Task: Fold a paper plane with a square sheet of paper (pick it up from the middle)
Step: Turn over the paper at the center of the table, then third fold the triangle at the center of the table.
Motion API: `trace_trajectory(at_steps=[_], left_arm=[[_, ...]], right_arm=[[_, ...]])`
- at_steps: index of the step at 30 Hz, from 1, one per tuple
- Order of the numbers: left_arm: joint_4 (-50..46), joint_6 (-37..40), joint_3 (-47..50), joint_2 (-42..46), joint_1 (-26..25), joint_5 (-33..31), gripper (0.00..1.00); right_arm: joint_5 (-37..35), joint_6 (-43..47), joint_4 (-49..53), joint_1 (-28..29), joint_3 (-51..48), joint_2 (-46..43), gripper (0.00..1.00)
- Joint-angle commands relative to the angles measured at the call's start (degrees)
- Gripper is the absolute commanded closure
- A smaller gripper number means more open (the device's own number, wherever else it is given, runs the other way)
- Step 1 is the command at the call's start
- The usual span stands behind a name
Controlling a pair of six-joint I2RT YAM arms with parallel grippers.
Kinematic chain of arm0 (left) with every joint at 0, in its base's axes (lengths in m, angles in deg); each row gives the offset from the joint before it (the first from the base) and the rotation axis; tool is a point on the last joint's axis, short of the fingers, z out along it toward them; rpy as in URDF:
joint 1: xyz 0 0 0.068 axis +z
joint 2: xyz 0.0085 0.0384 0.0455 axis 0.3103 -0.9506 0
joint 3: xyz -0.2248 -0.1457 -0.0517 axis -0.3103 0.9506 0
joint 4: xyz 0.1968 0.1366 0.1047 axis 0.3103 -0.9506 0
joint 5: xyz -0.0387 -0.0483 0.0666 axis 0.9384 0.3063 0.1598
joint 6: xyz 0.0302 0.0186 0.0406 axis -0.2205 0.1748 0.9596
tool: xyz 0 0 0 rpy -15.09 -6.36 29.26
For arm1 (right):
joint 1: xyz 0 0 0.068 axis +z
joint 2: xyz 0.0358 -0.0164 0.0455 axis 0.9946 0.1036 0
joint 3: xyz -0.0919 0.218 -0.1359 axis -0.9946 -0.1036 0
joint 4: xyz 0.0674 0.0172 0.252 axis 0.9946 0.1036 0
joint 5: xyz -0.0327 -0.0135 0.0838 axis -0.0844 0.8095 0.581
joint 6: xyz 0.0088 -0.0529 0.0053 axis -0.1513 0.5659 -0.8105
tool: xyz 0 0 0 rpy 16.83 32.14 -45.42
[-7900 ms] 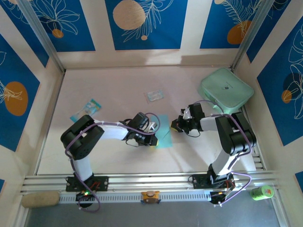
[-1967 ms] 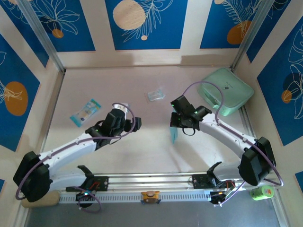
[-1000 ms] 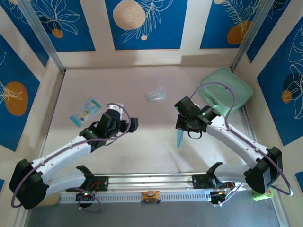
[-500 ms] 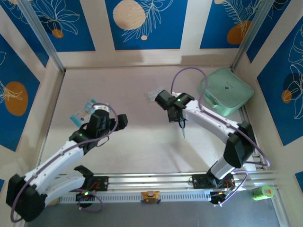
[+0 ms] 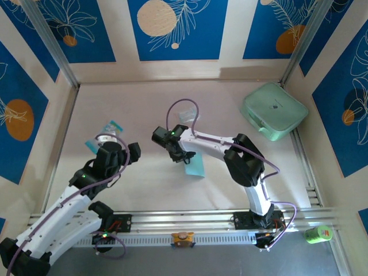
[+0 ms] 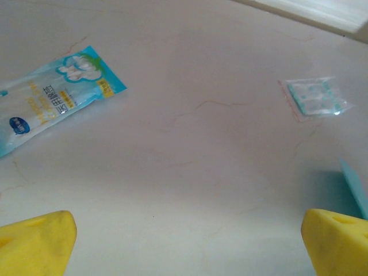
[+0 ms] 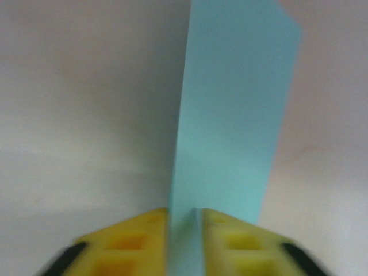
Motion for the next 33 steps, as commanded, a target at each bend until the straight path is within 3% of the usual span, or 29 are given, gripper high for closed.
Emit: trace_trajectory(at_steps=[1,6,10,14,19,21,25,33], left_arm=[[-0.3,3.1,-1.1,-0.4,0.6,2.8,0.00],[0.5,2.1,-1.6,-3.9,0.6,9.1,0.00],[-0.1,0.8,-1.9,-6.5,0.7,12.8,0.04],[-4.1,-2.9,-2.9,-8.1,0.7,14.7,0.11],[8.3,-1.4,4.2,-8.3,0.7,19.3,0.24],[9.3,-4.1,4.7,-9.2,0.7,18.9,0.32],[14.8,-6.7,4.2,-13.5,0.7,25.1,0.41],[20.7,-13.3,0.9,-25.2,0.3,35.6,0.49]], right_arm=[[12.2,-0.7,-8.1,-1.3,-2.5,-5.8,0.59],[20.9,-6.5,-19.1,-5.2,-14.2,-15.8,0.55],[27.5,-12.6,-25.4,-10.1,-23.5,-22.1,0.61],[27.9,-16.3,-27.3,-12.2,-31.2,-27.9,0.63],[31.7,-14.1,-36.3,-17.5,-43.4,-32.7,0.66],[35.2,-14.0,-37.5,-20.2,-46.4,-35.2,0.69],[37.9,-12.3,-38.3,-22.2,-50.6,-42.2,0.69],[46.0,-11.7,-41.6,-28.8,-56.5,-47.1,0.73]])
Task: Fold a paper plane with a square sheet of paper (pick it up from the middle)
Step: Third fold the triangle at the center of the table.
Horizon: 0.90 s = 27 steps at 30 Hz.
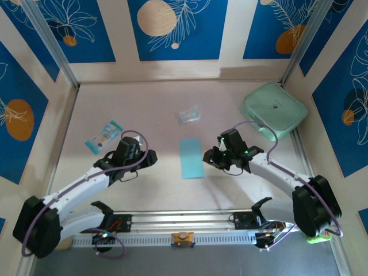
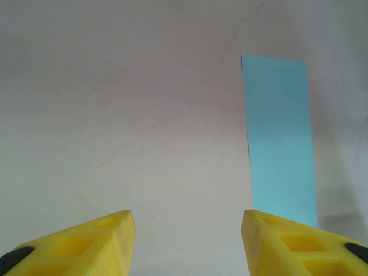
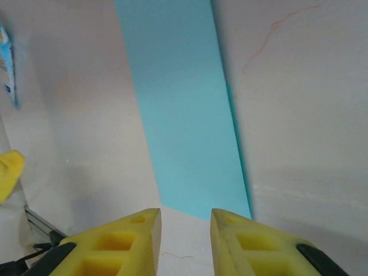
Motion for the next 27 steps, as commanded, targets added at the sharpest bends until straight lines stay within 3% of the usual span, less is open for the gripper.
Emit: trace_trajectory(at_steps=[1,5,12,22,27], left_arm=[[4.4,-3.2,-3.5,-3.4,0.2,8.2,0.49],[4.1,-1.7,-6.1,-7.1,0.1,9.6,0.50],[1.5,4.9,-11.7,-11.8,0.1,11.1,0.52],[2.2,11.3,-7.0,-6.4,0.3,10.8,0.57],[4.0,11.7,-5.9,-6.7,0.4,15.2,0.55]], right_arm=[[5.6,1.1,-3.0,-1.7,-1.7,-0.3,0.74],[6.7,0.5,-3.9,-2.4,-0.8,2.3,0.81],[5.4,-4.5,-9.4,-1.5,-2.1,5.2,0.81],[2.2,-2.3,-1.3,0.1,0.9,5.4,0.82],[1.8,1.1,2.7,-0.6,2.7,4.9,0.82]])
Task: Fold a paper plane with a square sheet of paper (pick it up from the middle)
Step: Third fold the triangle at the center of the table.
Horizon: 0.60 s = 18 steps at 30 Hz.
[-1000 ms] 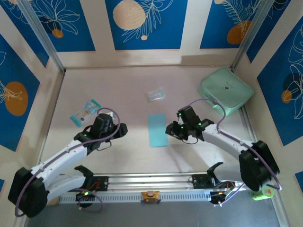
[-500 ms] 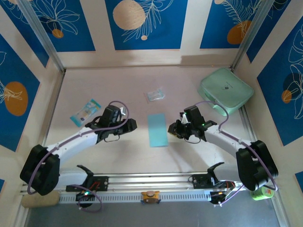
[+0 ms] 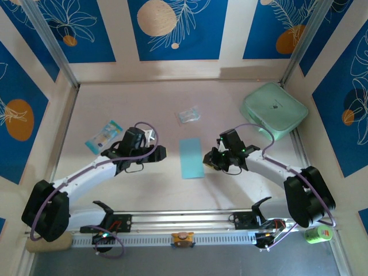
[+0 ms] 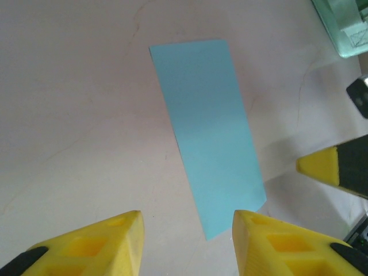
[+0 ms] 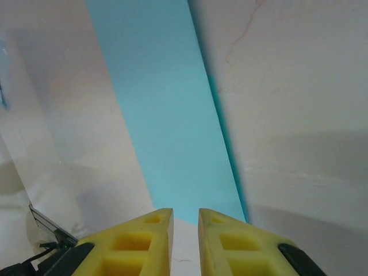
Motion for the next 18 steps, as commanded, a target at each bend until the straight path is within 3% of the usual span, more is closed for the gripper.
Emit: trace_trajectory(at_steps=[1,5,9,18], left_arm=[[2.2,1.7,1.0,0.1,0.4,4.2,0.54],[2.6,0.0,0.8,-1.3,0.5,3.0,0.56],[3.6,-1.7,0.0,-3.3,0.5,5.9,0.55],[11.7,-8.8,-1.2,-11.9,0.4,10.0,0.52]], right_arm=[[0.3,3.1,3.9,-0.9,1.8,-0.8,0.82],[2.9,3.8,1.6,-2.8,0.9,-0.6,0.82],[6.3,3.0,-4.1,-3.2,0.6,1.6,0.82],[9.9,3.2,-9.5,-0.5,4.8,12.9,0.90]])
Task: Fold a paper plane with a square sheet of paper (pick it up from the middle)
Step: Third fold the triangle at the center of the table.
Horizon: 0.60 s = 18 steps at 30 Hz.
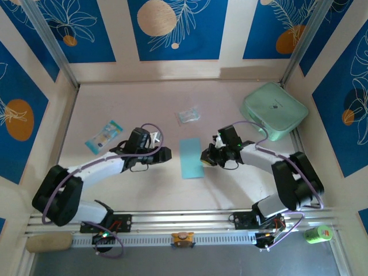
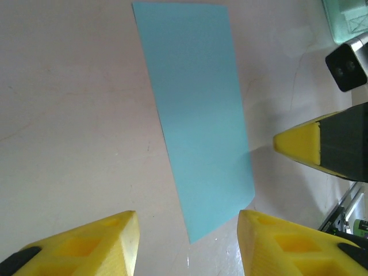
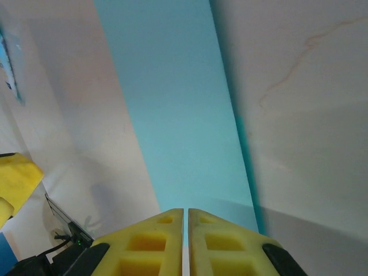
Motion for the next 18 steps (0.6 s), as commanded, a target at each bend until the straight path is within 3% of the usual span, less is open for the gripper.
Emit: trace_trajectory(at_steps=[1,18], left_arm=[[4.7,-3.7,-1.8,-3.1,0.3,3.3,0.52],[6.0,-5.3,-6.8,-12.8,0.3,6.6,0.49]], right_arm=[[2.7,1.1,-1.8,1.5,2.6,3.2,0.91],[4.4,3.3,-4.3,-1.7,2.2,11.7,0.94]])
